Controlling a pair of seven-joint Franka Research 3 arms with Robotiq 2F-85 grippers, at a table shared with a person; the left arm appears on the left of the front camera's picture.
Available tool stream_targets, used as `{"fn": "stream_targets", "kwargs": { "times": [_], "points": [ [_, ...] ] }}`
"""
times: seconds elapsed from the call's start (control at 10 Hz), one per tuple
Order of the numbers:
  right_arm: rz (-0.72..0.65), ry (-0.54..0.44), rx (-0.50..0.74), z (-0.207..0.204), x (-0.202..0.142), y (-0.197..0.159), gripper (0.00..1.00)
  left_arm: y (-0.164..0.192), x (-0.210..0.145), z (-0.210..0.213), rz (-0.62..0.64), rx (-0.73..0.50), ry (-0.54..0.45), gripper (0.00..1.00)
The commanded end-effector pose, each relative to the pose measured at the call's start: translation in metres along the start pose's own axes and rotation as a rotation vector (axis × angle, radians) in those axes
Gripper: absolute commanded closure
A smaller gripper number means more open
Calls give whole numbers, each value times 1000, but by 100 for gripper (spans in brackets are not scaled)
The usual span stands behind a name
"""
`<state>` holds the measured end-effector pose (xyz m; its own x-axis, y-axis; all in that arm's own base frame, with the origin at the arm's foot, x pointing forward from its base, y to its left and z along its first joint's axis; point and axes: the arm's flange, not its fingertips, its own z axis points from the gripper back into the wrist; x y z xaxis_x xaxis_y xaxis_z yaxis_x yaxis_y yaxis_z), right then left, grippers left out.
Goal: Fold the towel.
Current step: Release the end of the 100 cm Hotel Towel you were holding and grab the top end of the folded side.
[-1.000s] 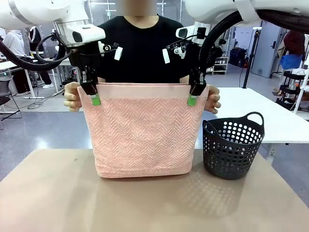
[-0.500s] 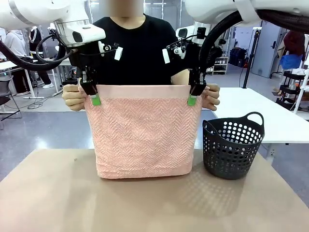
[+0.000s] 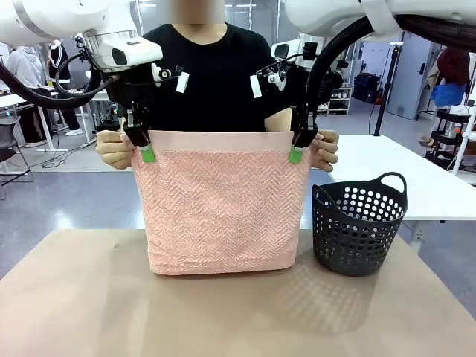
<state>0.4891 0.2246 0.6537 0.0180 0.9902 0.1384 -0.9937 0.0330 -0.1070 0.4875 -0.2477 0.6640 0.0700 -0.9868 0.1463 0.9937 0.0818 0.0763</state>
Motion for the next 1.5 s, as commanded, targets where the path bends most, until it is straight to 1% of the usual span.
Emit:
{"fn": "stream_targets", "kwargs": {
  "times": [0.0,0.2,0.3,0.4,0.5,0.6,0.7,0.8,0.9,1.0,1.1,1.2,1.3,1.4],
  "points": [
    [-3,0,0,0,-1,-1,100,0,-2,1,-2,1,1,100],
    [-3,0,0,0,-1,-1,100,0,-2,1,-2,1,1,100],
    [0,0,0,0,0,0,97,0,0,0,0,0,0,97],
    [-1,-18,-16,2,-3,1,86,-2,-1,2,-8,1,-34,58],
    [10,-21,-26,3,-5,2,59,-4,-2,4,-18,10,-40,58],
    [17,-20,-28,5,-4,3,47,-6,-3,6,-21,16,-46,21],
    [21,-24,-47,10,-3,4,20,-7,-4,11,-16,46,-45,58],
    [23,-19,-70,15,-3,5,9,-8,-6,18,-3,86,-38,0],
    [22,-17,-95,22,-4,6,0,-9,-7,28,1,123,-36,23],
    [23,-31,-118,30,-5,7,0,-12,-8,38,8,167,-32,0],
    [32,-45,-152,41,-5,10,0,-16,-8,48,6,212,-32,0],
    [41,-54,-191,52,-5,14,6,-21,-6,57,0,248,-39,0],
    [53,-67,-216,61,-5,17,0,-26,-5,65,-14,273,-47,0],
    [69,-66,-232,65,-3,19,0,-28,-5,69,-26,284,-45,0]
  ]
}}
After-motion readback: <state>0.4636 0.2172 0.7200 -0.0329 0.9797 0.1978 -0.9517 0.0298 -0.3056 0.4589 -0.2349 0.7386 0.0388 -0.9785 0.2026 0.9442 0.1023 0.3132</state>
